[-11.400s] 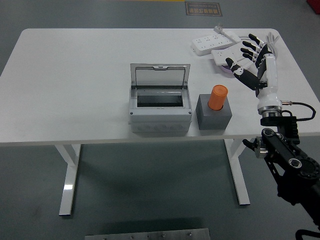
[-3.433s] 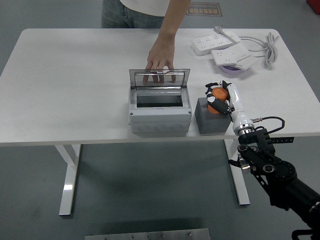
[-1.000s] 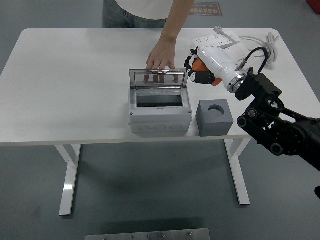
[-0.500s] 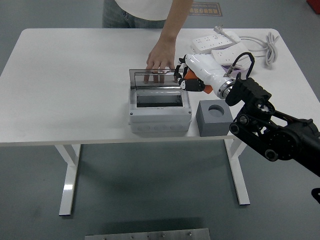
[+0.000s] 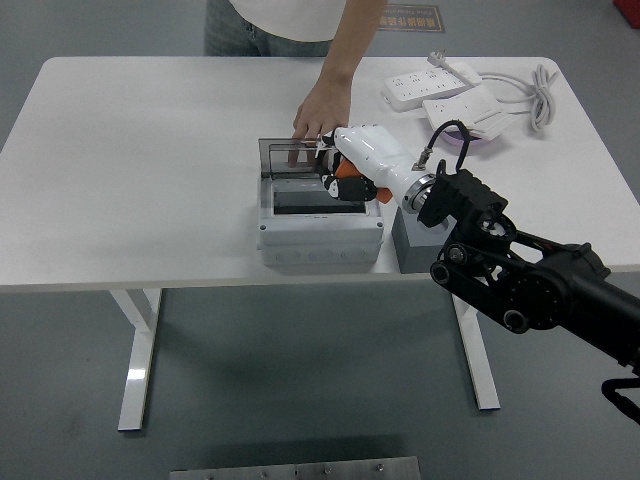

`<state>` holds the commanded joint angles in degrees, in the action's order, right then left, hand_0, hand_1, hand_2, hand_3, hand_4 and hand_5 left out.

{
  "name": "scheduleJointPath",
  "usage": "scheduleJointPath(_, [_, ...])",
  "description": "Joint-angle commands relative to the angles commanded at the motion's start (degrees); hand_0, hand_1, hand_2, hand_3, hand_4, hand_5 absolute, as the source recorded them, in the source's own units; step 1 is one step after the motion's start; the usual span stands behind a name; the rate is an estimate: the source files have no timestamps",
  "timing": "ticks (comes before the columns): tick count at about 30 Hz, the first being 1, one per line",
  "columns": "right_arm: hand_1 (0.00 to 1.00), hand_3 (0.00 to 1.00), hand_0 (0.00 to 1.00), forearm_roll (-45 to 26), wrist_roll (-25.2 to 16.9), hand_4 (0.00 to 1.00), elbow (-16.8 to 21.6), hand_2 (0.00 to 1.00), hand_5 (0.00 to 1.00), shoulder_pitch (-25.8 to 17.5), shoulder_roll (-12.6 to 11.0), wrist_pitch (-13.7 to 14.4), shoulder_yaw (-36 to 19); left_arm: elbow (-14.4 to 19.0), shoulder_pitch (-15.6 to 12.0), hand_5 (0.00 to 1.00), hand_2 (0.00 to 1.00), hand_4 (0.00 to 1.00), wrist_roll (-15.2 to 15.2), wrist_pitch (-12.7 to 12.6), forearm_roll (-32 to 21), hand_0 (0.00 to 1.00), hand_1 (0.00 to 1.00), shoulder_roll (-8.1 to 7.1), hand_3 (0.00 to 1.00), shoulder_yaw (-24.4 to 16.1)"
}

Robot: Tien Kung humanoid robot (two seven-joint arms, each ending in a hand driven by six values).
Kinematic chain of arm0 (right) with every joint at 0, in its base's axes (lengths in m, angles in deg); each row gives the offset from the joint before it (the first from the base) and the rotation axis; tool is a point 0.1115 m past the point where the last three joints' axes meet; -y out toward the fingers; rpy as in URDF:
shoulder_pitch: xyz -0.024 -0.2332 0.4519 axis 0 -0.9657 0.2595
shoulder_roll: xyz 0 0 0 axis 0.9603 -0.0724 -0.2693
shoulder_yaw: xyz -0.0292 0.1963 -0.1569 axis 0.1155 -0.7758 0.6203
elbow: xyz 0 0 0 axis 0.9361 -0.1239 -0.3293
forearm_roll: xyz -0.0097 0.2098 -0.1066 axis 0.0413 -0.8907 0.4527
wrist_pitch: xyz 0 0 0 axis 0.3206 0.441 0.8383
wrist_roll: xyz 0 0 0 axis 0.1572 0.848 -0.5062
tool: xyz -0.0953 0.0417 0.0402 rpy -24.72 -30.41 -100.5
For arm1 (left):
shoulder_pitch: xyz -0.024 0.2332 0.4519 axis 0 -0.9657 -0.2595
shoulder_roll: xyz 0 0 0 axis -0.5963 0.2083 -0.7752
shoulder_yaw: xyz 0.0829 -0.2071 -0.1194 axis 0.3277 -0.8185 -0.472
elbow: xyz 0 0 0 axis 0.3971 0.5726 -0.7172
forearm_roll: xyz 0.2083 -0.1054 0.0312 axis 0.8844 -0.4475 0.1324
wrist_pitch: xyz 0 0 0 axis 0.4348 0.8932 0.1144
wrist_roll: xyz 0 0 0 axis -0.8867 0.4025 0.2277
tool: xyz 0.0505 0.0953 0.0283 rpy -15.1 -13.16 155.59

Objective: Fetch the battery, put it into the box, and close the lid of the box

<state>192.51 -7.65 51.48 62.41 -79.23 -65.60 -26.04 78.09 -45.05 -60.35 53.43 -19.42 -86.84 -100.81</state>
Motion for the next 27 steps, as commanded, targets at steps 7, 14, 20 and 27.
scheduleJointPath(7, [0.243,0.321,0.184,-1.2,-2.1,0.276,-0.7,0.259,0.131,1.8,1.2,1.5,4.5,0.0,0.7,0.296,0.72,0.697,0.4,0.3,1.1,0.662,0.741,-0.17,0.624,-0.5])
scheduleJointPath(14, [0.243,0.321,0.182,-2.6,-4.8,0.276,-3.5,0.259,0.135,3.2,1.4,3.4,6.6,0.0,0.9,0.293,0.719,0.696,0.7,0.3,1.8,0.662,0.74,-0.41,0.625,-1.0])
scheduleJointPath(20, [0.243,0.32,0.18,-3.4,-6.0,0.278,-8.1,0.259,0.137,4.7,2.3,4.7,6.3,0.1,1.1,0.292,0.72,0.695,1.0,0.4,2.3,0.662,0.741,-0.47,0.625,-1.3])
scheduleJointPath(27, [0.244,0.32,0.18,-4.1,-7.4,0.281,-11.6,0.261,0.137,5.7,4.3,6.5,6.9,0.1,1.4,0.292,0.72,0.695,1.2,0.4,3.0,0.662,0.741,-0.56,0.625,-1.6])
